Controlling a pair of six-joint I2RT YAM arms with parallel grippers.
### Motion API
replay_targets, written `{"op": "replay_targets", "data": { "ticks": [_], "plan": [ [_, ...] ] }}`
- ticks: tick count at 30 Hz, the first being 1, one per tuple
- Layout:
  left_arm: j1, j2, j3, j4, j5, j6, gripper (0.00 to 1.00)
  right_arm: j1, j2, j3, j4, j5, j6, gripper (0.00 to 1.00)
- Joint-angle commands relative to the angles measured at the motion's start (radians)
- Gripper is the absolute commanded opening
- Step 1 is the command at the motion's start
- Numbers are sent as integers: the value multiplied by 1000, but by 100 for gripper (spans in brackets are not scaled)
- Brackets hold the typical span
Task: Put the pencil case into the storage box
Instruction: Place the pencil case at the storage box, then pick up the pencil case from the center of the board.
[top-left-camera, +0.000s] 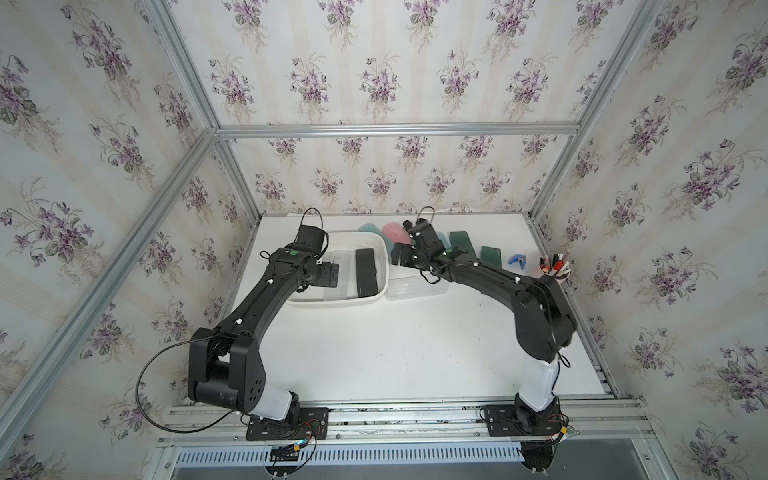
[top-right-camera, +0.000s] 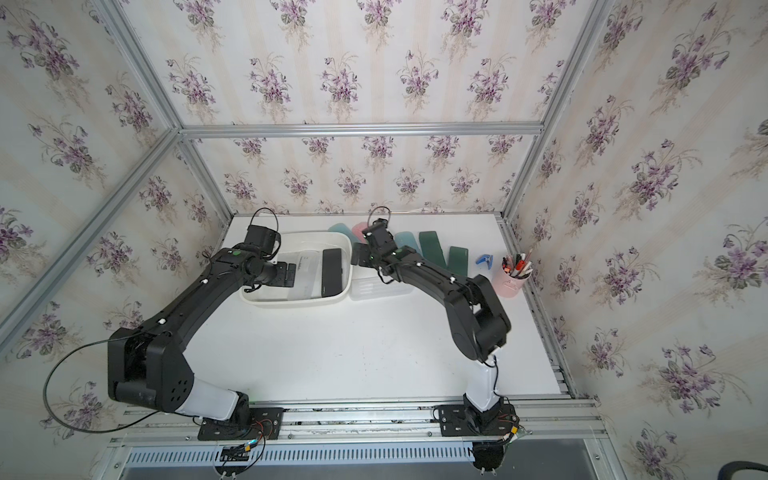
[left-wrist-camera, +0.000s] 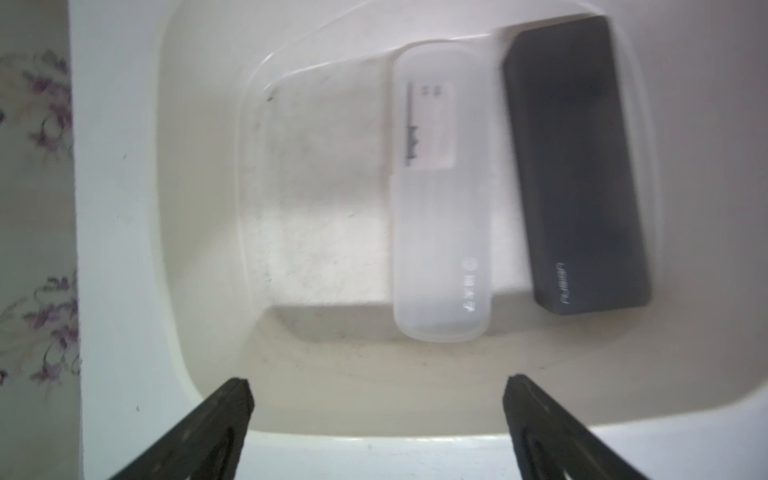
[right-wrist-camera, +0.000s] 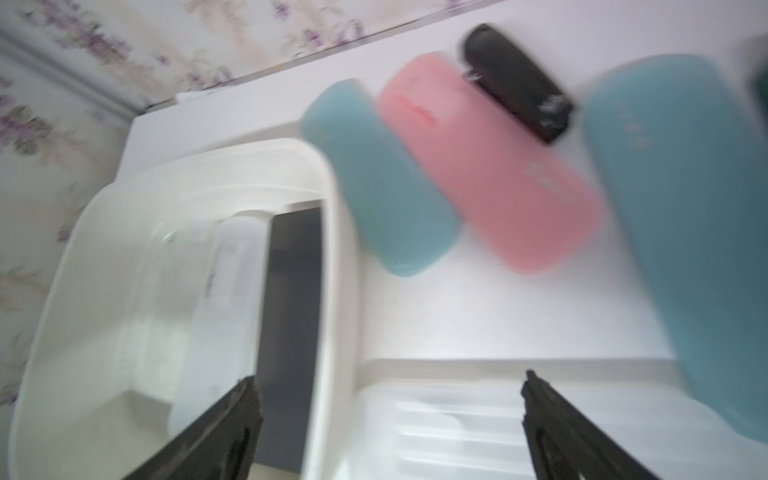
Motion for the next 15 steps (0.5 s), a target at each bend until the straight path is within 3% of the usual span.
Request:
{"op": "replay_targets", "data": {
  "ticks": [1, 10, 15],
  "plan": [
    [-88, 26, 82, 33, 39, 145, 99, -101, -115, -190, 90, -7, 35, 100],
    [-281, 337, 461, -23, 250, 480, 99, -250, -280, -495, 191, -77, 56, 100],
    [-392, 516, 616, -40, 271, 622, 99, -303, -320, -600, 247, -114, 50, 100]
  ]
}}
